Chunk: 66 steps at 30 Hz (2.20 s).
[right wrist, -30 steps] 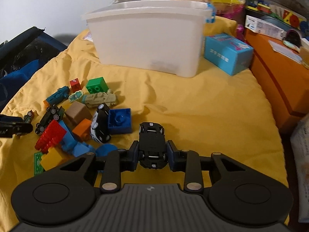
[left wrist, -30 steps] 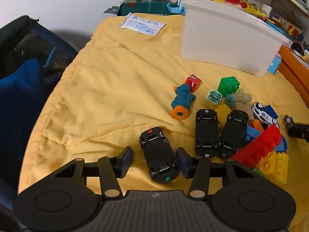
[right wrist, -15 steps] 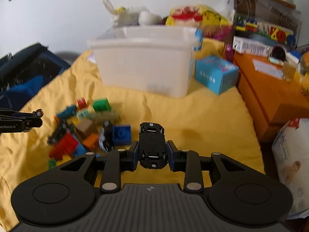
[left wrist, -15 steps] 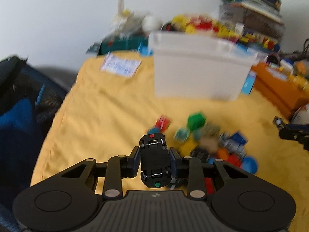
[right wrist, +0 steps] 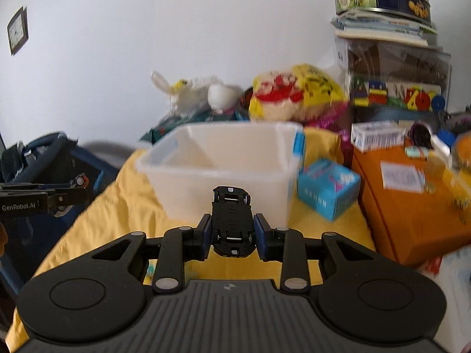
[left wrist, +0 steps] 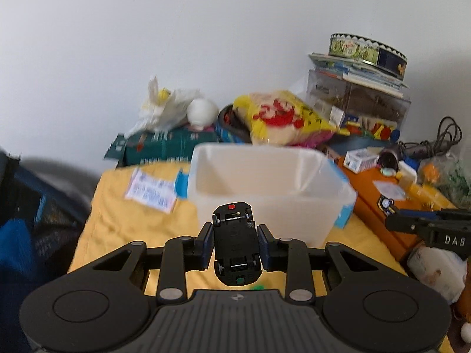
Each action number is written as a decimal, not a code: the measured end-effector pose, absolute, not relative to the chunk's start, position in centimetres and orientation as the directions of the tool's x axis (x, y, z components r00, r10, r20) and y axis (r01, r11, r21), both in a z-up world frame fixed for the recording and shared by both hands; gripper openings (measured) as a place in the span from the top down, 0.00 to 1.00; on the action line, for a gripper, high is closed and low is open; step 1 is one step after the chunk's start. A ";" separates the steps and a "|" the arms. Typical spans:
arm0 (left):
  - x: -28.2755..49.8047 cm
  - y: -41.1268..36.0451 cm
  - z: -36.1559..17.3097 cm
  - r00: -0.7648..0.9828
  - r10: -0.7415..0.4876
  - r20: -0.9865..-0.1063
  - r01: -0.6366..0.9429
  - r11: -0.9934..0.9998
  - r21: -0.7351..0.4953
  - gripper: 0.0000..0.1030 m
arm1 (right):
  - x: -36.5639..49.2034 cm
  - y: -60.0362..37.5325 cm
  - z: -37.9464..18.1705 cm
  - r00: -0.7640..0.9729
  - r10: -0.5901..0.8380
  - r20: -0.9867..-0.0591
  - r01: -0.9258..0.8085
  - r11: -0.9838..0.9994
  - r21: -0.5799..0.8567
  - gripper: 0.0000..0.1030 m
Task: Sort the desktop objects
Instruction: 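Lift both black cars over the white bin and open both tools, then move both open tools back toward the toy pile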
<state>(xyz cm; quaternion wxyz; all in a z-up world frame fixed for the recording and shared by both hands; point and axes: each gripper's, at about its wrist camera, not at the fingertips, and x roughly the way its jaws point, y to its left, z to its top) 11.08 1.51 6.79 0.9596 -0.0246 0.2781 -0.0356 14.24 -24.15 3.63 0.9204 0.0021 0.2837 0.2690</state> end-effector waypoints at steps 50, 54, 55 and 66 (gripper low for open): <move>23.2 0.3 4.0 0.713 -0.083 -0.696 0.109 0.994 -0.007 0.43 | 26.1 -19.0 4.2 0.588 0.465 -0.662 -0.551 0.830 0.093 0.35; 17.6 1.1 1.5 0.724 -0.092 -0.684 0.096 0.995 -0.032 0.43 | 20.8 -20.2 1.7 0.563 0.496 -0.661 -0.589 0.802 0.100 0.35; 16.2 1.4 0.9 0.721 -0.096 -0.686 0.092 0.995 -0.043 0.43 | 19.5 -20.5 0.9 0.553 0.498 -0.668 -0.595 0.798 0.102 0.35; 2.6 0.9 -5.2 0.663 -0.154 -0.733 0.129 0.987 -0.091 0.43 | 6.6 -21.5 -6.8 0.434 0.513 -0.741 -0.702 0.708 0.078 0.36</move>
